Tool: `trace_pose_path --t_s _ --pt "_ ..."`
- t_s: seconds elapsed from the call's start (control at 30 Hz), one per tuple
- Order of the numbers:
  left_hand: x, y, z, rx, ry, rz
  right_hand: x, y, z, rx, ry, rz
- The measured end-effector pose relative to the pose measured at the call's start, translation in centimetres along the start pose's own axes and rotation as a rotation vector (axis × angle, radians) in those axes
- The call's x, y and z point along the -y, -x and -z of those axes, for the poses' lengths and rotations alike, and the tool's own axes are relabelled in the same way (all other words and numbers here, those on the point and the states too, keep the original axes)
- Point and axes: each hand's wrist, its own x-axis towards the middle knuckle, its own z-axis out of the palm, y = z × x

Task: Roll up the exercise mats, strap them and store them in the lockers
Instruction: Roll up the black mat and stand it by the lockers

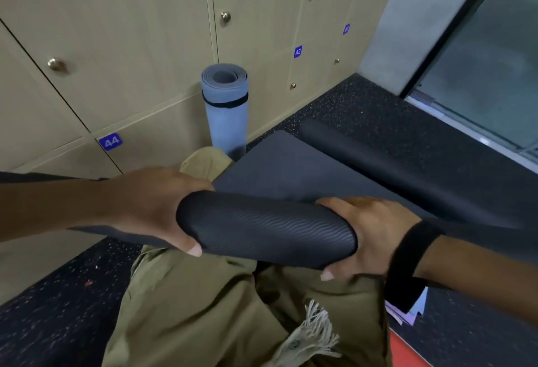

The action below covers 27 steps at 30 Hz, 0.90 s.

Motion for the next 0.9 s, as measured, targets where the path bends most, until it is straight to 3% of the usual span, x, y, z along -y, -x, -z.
trace_pose_path --t_s 0.23,0.37,0.5,0.6,0.77,0.83,0.9 --pt "0.2 -1.0 -0.7 -0.065 0.024 -0.104 -1.5 -1.9 0.6 0.097 -0.177 -0.001" --pt "-2.3 -0.8 -0.8 -0.139 0.188 -0.184 -2.6 -3.3 1.1 0.179 -0.346 -0.029" --pt "-3.4 -1.9 -1.9 -0.213 0.223 -0.158 -3.0 -3.6 1.6 0.21 -0.363 -0.018" --pt "-3.2 -2.6 -1.8 -0.169 0.249 -0.16 -3.1 -2.8 1.3 0.099 -0.279 0.017" --pt "-2.9 -4.3 -0.3 -0.026 0.343 -0.125 -2.6 -1.3 -1.3 -0.331 0.013 0.141" --pt "-2.8 -5.0 0.4 0.029 0.346 -0.106 -2.7 -1.6 -1.8 -0.373 0.03 0.128" --pt "-2.9 -5.6 0.9 0.057 0.308 -0.098 -3.0 -2.2 -1.7 -0.308 -0.018 0.104"
